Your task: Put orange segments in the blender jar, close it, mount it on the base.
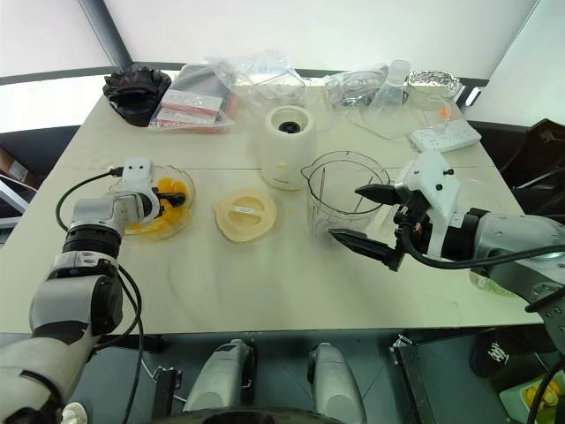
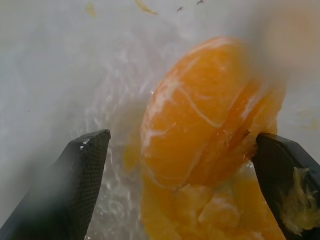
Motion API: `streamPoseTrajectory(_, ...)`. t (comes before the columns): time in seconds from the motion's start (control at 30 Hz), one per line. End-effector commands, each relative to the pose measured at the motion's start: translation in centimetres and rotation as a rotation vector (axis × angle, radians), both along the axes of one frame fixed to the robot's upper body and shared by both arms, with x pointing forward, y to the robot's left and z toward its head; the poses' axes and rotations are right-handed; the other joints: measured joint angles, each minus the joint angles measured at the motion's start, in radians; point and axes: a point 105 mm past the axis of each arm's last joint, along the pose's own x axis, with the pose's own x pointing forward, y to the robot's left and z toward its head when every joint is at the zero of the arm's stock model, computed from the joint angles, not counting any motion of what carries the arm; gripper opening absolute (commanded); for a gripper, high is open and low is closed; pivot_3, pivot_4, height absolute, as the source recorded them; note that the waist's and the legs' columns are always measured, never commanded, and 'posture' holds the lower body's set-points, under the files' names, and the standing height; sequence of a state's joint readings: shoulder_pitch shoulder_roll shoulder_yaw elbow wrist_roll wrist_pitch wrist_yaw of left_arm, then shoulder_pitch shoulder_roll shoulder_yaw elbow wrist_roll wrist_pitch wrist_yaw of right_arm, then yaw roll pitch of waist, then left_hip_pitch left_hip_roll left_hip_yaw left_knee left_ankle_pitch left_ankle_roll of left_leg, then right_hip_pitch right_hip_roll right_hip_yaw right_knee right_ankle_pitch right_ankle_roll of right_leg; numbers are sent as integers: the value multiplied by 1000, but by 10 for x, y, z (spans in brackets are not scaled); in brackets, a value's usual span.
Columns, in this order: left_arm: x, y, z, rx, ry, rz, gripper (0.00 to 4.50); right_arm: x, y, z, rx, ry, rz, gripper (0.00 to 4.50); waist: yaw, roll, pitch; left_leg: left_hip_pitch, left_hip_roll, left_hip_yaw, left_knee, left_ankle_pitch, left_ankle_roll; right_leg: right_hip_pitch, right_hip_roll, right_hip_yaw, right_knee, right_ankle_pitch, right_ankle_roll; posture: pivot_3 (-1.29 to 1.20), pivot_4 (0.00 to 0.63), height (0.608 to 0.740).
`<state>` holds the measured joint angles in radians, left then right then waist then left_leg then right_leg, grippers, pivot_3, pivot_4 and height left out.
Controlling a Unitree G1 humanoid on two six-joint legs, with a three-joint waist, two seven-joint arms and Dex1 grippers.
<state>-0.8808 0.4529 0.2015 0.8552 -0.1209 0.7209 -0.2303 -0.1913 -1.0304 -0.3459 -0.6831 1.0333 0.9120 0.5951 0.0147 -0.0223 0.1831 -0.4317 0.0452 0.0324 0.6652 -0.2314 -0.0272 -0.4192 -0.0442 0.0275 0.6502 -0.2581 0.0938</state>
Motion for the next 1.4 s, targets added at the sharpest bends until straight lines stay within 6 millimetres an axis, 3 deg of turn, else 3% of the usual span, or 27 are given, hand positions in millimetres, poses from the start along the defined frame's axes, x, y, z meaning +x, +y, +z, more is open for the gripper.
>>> streamPoseTrajectory(0.03, -2, -6, -6, -16, 15, -11, 4478, -1, 2, 10, 7, -59, 10, 4500, 0, 0, 0, 0, 0, 0, 0, 0, 0, 0, 0, 0, 0, 0, 0, 0, 150, 740)
streamPoseTrajectory(0.4, 10, -13, 8, 169, -75, -131, 4478, 1, 3, 11, 3, -57, 18, 4500, 4, 0, 0, 0, -1, 0, 0, 0, 0, 1, -1, 0, 0, 0, 0, 0, 150, 740)
streamPoseTrajectory(0.77, 18, -22, 11, 155, -88, -165, 4478, 0, 3, 11, 3, -67, 6, 4500, 23, 0, 0, 0, -1, -1, 0, 0, 1, 1, -1, -1, 0, 0, 0, 0, 150, 740)
streamPoseTrajectory(0.87, 18, -23, 11, 158, -88, -173, 3647, 0, 2, 11, 4, -70, -1, 4500, 26, 0, 0, 0, -1, -1, 0, 0, 1, 1, -1, -1, 0, 0, 0, 0, 150, 740)
streamPoseTrajectory(0.93, 18, -24, 10, 156, -84, -174, 2682, 0, 2, 11, 4, -71, -3, 4500, 24, 0, 0, 0, -1, -1, 1, 0, 1, 1, -1, -1, -1, 0, 0, 0, 150, 740)
streamPoseTrajectory(1.27, 18, -25, 9, 149, -84, -177, 2682, 0, 2, 11, 1, -72, -8, 4500, 24, 0, 0, 0, -1, -1, 0, 0, 1, 1, -1, -1, 0, 0, -1, 0, 150, 740)
streamPoseTrajectory(1.33, 18, -24, 8, 150, -85, -175, 2146, 0, 2, 11, 0, -72, -6, 4500, 23, 0, 0, 0, -1, -1, 0, 0, 1, 1, -1, -1, 0, 0, -1, 0, 150, 740)
streamPoseTrajectory(1.4, 18, -24, 8, 150, -86, -175, 1339, 0, 2, 11, 0, -72, -6, 4500, 22, 0, 0, 0, -1, -1, 0, 0, 1, 1, -1, -1, 0, 0, 0, 0, 150, 740)
